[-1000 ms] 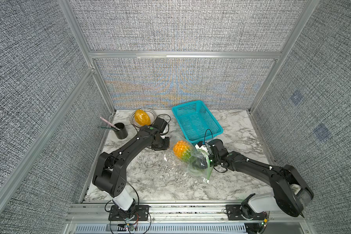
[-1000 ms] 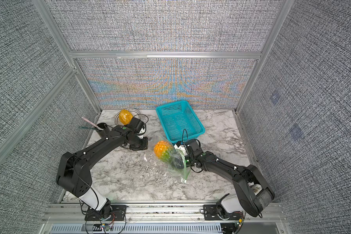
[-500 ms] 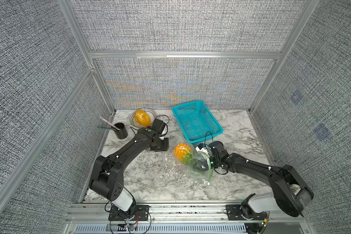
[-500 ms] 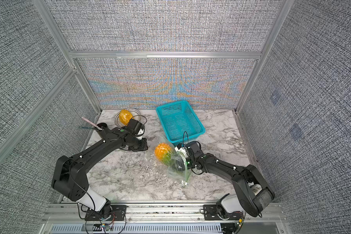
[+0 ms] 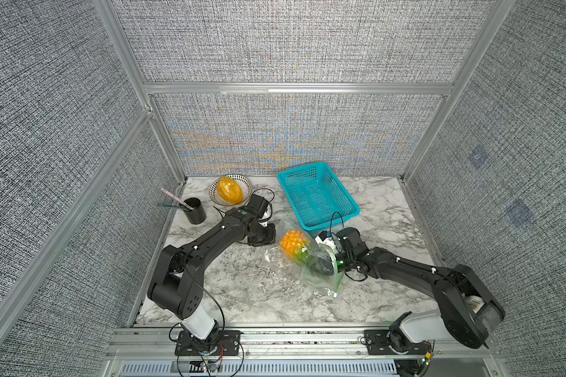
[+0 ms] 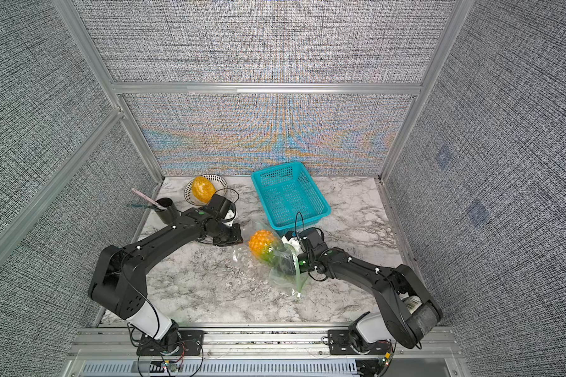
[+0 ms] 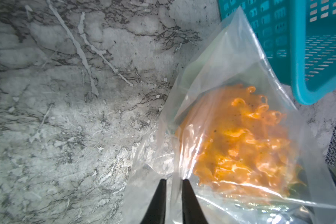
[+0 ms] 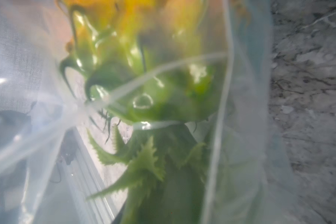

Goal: Open the zip-top bag and take out the pineapple
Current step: Pick up the pineapple from the zipper food storage bag.

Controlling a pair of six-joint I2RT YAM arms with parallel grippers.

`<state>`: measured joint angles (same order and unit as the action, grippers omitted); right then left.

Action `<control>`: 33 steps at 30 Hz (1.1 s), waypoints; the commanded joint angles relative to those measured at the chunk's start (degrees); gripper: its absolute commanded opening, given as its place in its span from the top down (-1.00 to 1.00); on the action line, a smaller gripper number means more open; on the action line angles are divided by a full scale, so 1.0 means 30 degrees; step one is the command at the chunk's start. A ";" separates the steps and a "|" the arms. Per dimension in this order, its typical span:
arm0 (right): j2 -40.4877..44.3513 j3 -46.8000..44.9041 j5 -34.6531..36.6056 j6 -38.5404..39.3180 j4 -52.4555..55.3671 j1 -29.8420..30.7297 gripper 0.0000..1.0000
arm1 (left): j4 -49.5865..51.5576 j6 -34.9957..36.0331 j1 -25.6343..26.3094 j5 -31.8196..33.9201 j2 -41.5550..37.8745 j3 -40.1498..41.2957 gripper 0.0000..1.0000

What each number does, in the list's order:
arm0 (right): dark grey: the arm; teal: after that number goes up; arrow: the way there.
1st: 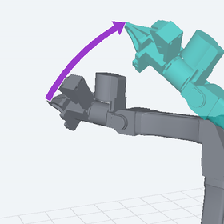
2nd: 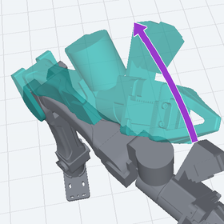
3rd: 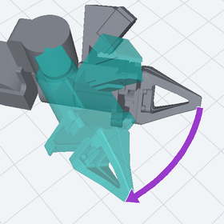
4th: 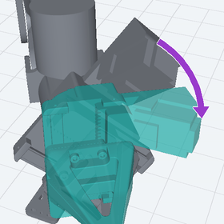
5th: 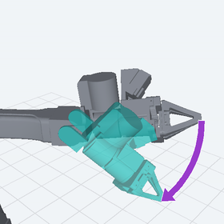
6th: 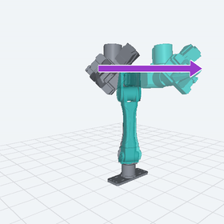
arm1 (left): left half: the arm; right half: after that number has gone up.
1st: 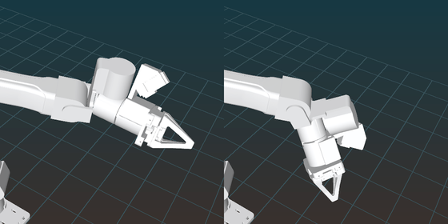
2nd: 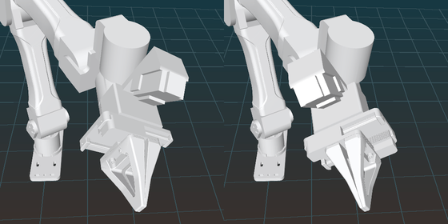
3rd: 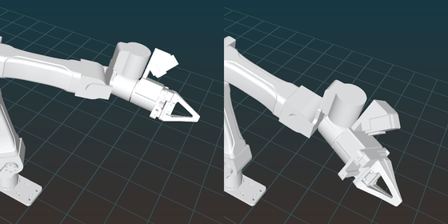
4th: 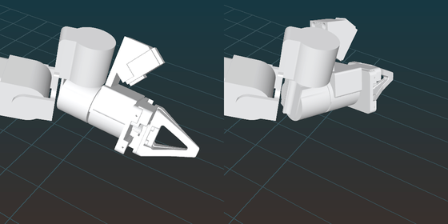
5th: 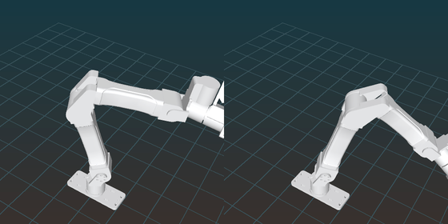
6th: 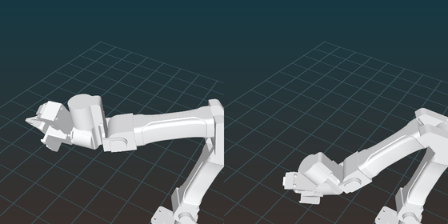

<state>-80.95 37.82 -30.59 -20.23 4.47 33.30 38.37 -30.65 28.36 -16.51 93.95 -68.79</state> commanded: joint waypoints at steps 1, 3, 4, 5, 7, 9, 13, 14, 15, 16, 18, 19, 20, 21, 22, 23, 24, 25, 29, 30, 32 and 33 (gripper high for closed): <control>0.0264 -0.0052 -0.0219 0.0085 -0.0121 -0.0023 0.67 | 0.0006 0.0052 -0.0057 0.0220 0.0198 -0.0292 0.94; 0.0442 -0.0044 -0.0376 0.0102 0.0053 -0.0025 0.67 | 0.0050 0.0015 -0.0072 0.0461 0.0254 -0.0403 0.98; 0.0572 -0.0039 -0.0570 0.0114 0.0142 -0.0025 0.67 | 0.0109 0.0057 -0.0073 0.0576 0.0264 -0.0460 0.99; 0.0736 -0.0038 -0.0862 0.0097 0.0273 -0.0025 0.67 | 0.0160 0.0067 -0.0054 0.0730 0.0222 -0.0547 0.99; 0.1025 0.0027 -0.1487 0.0100 0.0667 -0.0025 0.67 | 0.0314 0.0186 -0.0052 0.1123 0.0164 -0.0720 0.99; 0.1506 0.0161 -0.2105 0.0038 0.1181 -0.0011 0.67 | 0.0725 0.0428 -0.0060 0.1841 0.0094 -0.0990 0.99; 0.2891 0.0171 -0.2908 -0.0377 0.1768 -0.0133 0.67 | 0.1435 0.1065 -0.0078 0.3231 -0.0107 -0.1375 0.99; 0.3228 0.0035 -0.3131 -0.0593 0.1739 -0.0192 0.67 | 0.1559 0.1237 -0.0066 0.3452 -0.0150 -0.1461 0.99; 0.3533 -0.0060 -0.3343 -0.0852 0.1674 -0.0248 0.67 | 0.1667 0.1415 -0.0061 0.3604 -0.0196 -0.1523 0.99; 0.3729 -0.0143 -0.3475 -0.0966 0.1666 -0.0321 0.67 | 0.1746 0.1505 -0.0057 0.3722 -0.0224 -0.1559 0.99; 0.4081 -0.0350 -0.3485 -0.1194 0.1773 -0.0527 0.67 | 0.1817 0.1604 -0.0052 0.3819 -0.0318 -0.1590 1.00; 0.4213 -0.0461 -0.3484 -0.1267 0.1788 -0.0656 0.67 | 0.1823 0.1634 -0.0053 0.3834 -0.0364 -0.1590 0.99; 0.4316 -0.0599 -0.3485 -0.1353 0.1759 -0.0796 0.67 | 0.1862 0.1658 -0.0071 0.3835 -0.0398 -0.1590 0.99; 0.4390 -0.0684 -0.3485 -0.1415 0.1790 -0.0937 0.67 | 0.1925 0.1663 -0.0052 0.3888 -0.0464 -0.1562 0.99; 0.4463 -0.0724 -0.3477 -0.1479 0.1854 -0.1045 0.67 | 0.1982 0.1656 -0.0058 0.3971 -0.0571 -0.1518 0.99; 0.4539 -0.0742 -0.3527 -0.1569 0.1944 -0.1185 0.68 | 0.2056 0.1692 -0.0057 0.4089 -0.0673 -0.1477 1.00; 0.4591 -0.0725 -0.3620 -0.1670 0.1982 -0.1303 0.68 | 0.2176 0.1718 -0.0068 0.4245 -0.0797 -0.1473 0.99; 0.4628 -0.0751 -0.3765 -0.1816 0.1985 -0.1414 0.68 | 0.2287 0.1765 -0.0068 0.4448 -0.0912 -0.1473 0.99; 0.4246 -0.0283 -0.4507 -0.1988 0.2466 -0.1671 0.68 | 0.2433 0.1784 -0.0074 0.5135 -0.1526 -0.1414 1.00; 0.4036 -0.0170 -0.4718 -0.1972 0.2650 -0.1737 0.68 | 0.2438 0.1726 -0.0066 0.5269 -0.1662 -0.1400 0.99; 0.3598 0.0230 -0.5041 -0.1658 0.3341 -0.1790 0.69 | 0.2445 0.1562 -0.0076 0.5495 -0.1929 -0.1512 0.99; 0.3375 0.0446 -0.5108 -0.1391 0.3769 -0.1825 0.69 | 0.2453 0.1487 -0.0068 0.5541 -0.2051 -0.1609 0.99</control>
<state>-69.93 37.78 -42.68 -25.91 14.35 28.01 45.08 -25.93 28.32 -1.78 88.68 -73.06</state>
